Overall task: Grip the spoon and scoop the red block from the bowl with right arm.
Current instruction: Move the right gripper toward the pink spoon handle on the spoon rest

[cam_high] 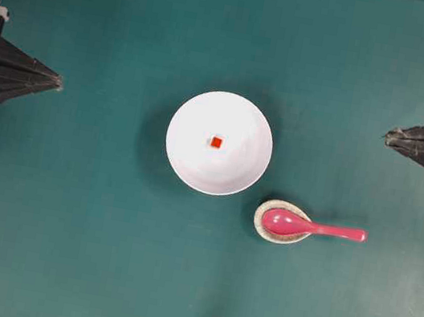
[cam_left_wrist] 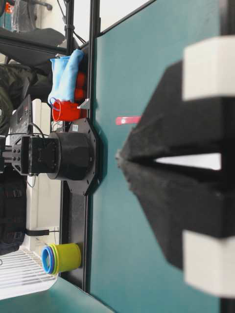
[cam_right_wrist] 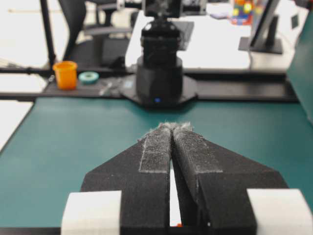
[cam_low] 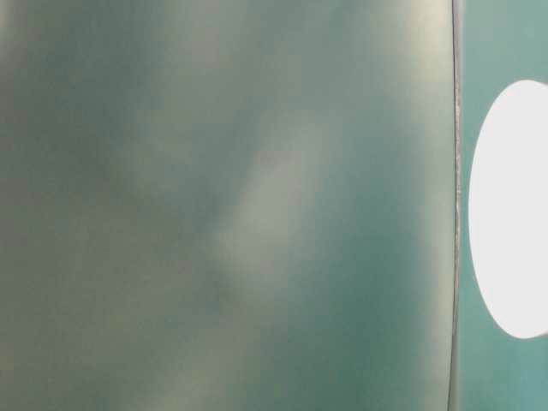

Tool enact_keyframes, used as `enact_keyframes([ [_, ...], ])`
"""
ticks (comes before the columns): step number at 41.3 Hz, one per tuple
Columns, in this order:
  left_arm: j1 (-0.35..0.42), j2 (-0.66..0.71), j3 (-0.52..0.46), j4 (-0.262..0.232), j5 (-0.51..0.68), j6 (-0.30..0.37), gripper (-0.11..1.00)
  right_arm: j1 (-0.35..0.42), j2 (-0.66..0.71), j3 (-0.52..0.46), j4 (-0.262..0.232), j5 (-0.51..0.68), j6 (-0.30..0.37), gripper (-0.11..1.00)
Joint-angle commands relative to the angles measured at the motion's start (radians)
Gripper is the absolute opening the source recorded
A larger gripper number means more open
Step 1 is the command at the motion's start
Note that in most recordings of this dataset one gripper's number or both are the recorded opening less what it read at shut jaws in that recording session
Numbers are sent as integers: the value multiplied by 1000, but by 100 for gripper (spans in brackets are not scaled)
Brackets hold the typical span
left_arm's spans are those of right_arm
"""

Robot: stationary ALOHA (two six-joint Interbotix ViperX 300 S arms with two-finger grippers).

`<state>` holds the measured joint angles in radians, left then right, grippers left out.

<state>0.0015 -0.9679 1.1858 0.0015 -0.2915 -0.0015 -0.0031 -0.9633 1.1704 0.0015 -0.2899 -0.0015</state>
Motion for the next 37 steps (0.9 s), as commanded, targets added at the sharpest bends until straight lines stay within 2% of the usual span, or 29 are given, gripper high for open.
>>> enact_keyframes([
  [1, -2, 11, -38, 6, 38, 5, 0, 0, 6, -17, 2, -5, 6, 0],
  [2, -2, 8, -48, 6, 89, 6, 0, 2, 12, -32, 3, 26, 6, 0],
  [3, -2, 8, -49, 6, 98, 6, 5, 2, 14, -37, 3, 35, 6, 0],
  [5, -2, 6, -51, 6, 112, 6, 0, 0, 14, -49, 3, 57, 9, 0],
  [7, -2, 6, -49, 5, 121, 5, 0, 2, 14, -57, 3, 75, 9, 0],
  [12, -2, 6, -51, 6, 130, 0, 0, 2, 15, -69, 5, 103, 9, 0],
  [18, -2, 5, -51, 5, 132, -3, 0, 0, 21, -69, 35, 107, 21, 0],
  [27, -2, 5, -51, 5, 141, -5, 0, 2, 48, -69, 40, 118, 26, 1],
  [31, -2, 6, -49, 6, 149, -5, 0, 2, 60, -72, 40, 123, 26, 7],
  [37, -2, 6, -51, 5, 156, -5, 0, 0, 72, -80, 40, 124, 26, 26],
])
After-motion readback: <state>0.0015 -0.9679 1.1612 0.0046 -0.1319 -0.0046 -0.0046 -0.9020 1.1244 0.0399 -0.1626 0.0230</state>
